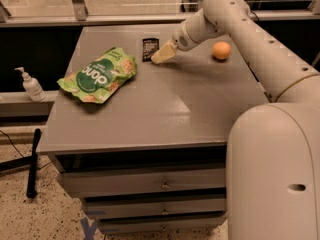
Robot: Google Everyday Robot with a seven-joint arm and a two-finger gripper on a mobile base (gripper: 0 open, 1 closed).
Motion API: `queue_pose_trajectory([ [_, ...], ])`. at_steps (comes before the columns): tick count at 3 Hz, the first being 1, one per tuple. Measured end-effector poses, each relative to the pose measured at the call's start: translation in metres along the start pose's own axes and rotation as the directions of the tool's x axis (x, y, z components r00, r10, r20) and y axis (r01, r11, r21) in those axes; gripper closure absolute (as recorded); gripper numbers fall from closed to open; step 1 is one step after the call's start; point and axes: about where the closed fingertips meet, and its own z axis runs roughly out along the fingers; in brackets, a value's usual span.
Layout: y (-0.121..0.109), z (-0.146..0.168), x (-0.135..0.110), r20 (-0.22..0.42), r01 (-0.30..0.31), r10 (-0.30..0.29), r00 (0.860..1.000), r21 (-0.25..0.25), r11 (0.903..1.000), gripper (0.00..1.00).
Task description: Move rxbar chocolate near orange
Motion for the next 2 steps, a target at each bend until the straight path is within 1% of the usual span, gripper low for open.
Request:
queue_pose_trajectory([
  [2,-0.0001,-0.0001,-0.0001,0.000,0.000,0.000,1.000,0.000,1.0000,1.00],
])
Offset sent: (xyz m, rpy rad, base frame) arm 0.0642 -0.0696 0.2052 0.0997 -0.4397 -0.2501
